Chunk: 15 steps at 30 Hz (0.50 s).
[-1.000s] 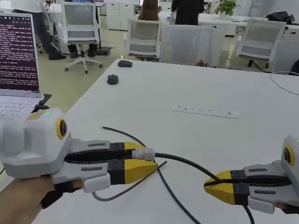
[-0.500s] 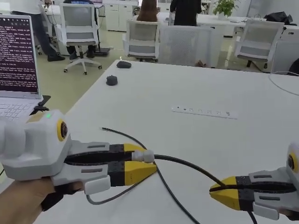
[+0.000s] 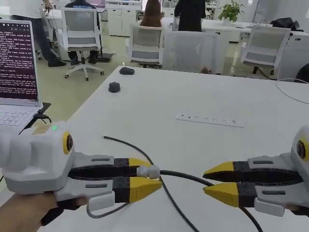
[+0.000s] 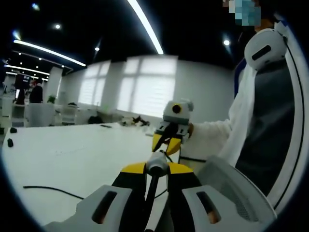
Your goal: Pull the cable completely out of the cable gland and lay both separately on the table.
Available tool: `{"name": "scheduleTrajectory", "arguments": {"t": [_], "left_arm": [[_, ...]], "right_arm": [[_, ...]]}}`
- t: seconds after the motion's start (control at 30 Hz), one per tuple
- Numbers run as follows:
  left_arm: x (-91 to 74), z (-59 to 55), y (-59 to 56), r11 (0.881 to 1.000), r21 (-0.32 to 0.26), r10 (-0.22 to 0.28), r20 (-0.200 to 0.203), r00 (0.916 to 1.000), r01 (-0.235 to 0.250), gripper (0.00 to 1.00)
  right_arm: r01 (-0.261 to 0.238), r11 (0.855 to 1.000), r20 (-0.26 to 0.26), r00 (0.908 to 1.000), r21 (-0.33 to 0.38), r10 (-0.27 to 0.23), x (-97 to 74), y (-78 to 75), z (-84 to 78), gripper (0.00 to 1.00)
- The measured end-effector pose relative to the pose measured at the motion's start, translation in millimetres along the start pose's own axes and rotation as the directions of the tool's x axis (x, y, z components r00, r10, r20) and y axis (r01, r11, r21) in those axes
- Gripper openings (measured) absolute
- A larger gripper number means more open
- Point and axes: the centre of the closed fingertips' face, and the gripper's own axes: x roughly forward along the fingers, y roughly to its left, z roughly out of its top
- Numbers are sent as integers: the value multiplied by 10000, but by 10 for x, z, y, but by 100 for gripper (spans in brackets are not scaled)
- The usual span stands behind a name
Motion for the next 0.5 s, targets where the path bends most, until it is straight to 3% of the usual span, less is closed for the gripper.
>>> {"name": "scheduleTrajectory", "arguments": {"t": [0.23,0.5], "left_arm": [[5,-28,10,10000,44,33,-122,9999,-33,16],[-3,-20,19,9999,96,81,-113,9999,-80,16]], "right_arm": [[-529,9983,260,9982,-250,535,251,52,133,8],[-675,9974,382,9969,-245,684,295,44,146,4]]}}
